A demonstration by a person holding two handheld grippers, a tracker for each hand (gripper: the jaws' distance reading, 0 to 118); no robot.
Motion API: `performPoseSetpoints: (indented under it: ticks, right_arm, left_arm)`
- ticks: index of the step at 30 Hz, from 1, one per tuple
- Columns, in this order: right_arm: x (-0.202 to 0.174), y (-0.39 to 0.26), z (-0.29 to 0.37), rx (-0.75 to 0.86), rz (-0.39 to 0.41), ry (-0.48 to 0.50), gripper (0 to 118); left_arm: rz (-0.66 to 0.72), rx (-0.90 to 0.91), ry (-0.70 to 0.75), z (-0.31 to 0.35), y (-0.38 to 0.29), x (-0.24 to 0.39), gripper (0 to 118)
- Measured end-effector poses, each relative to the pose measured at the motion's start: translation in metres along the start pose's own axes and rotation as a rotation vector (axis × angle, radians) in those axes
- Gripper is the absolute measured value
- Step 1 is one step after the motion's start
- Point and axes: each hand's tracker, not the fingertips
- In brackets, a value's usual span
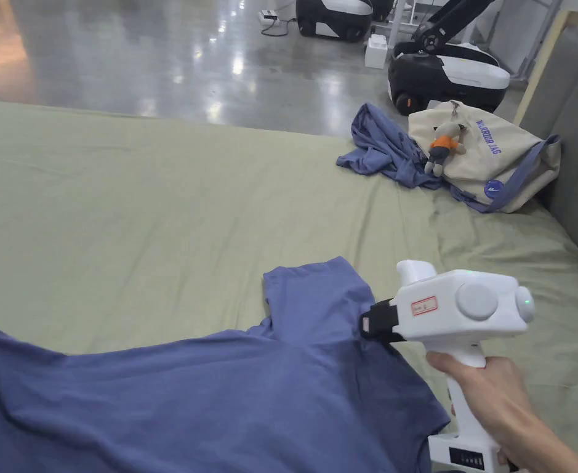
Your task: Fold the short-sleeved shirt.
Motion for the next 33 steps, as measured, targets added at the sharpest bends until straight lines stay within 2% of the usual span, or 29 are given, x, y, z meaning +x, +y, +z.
performPoseSetpoints:
  ticks: [1, 3, 6, 7, 9, 12, 14, 17, 20, 21, 23, 27, 29, 30, 33]
  right_arm:
    - [0.000, 0.006, 0.010, 0.022, 0.019, -0.019, 5]
    - [0.001, 0.018, 0.029, 0.050, -0.012, 0.004, 5]
    - [-0.007, 0.030, 0.058, 0.139, -0.010, 0.011, 5]
    - [-0.008, 0.033, 0.068, 0.119, -0.011, 0.017, 5]
    - [-0.013, 0.030, 0.094, 0.196, -0.004, 0.047, 5]
    - [-0.020, 0.015, 0.127, 0.209, 0.010, 0.070, 5]
    - [-0.016, 0.001, 0.148, 0.246, 0.008, 0.099, 5]
    - [-0.021, -0.039, 0.182, 0.268, -0.004, 0.138, 5]
    - [-0.024, -0.080, 0.204, 0.220, -0.014, 0.224, 5]
    - [-0.028, -0.096, 0.211, 0.234, 0.010, 0.242, 5]
    - [-0.032, -0.126, 0.220, 0.196, 0.025, 0.232, 5]
    - [-0.030, -0.179, 0.221, 0.149, -0.004, 0.274, 5]
    - [-0.031, -0.204, 0.218, 0.148, -0.011, 0.232, 5]
    - [-0.029, -0.215, 0.215, 0.099, -0.019, 0.249, 5]
    - [-0.024, -0.246, 0.215, 0.098, -0.086, 0.260, 5]
  left_arm:
    - [0.002, 0.019, -0.003, 0.005, 0.005, 0.001, 5]
    - [-0.012, 0.041, 0.004, 0.012, 0.017, 0.004, 5]
    - [-0.024, 0.084, -0.010, 0.018, 0.033, 0.004, 5]
    - [-0.022, 0.094, -0.024, 0.022, 0.036, 0.007, 5]
    - [-0.050, 0.124, -0.044, 0.036, 0.040, 0.016, 5]
    - [-0.085, 0.133, -0.086, 0.059, 0.029, 0.021, 5]
    - [-0.093, 0.129, -0.070, 0.060, 0.021, 0.001, 5]
    - [-0.074, 0.115, -0.089, 0.077, -0.007, -0.012, 5]
    - [-0.046, 0.078, -0.104, 0.084, -0.038, -0.024, 5]
    - [-0.046, 0.064, -0.110, 0.081, -0.049, -0.029, 5]
    - [-0.057, 0.010, -0.107, 0.079, -0.073, -0.034, 5]
    - [-0.034, -0.075, -0.085, 0.078, -0.125, -0.031, 5]
    - [-0.003, -0.104, -0.090, 0.074, -0.145, -0.036, 5]
    - [0.007, -0.108, -0.090, 0.074, -0.153, -0.037, 5]
    - [0.026, -0.118, -0.107, 0.077, -0.169, -0.049, 5]
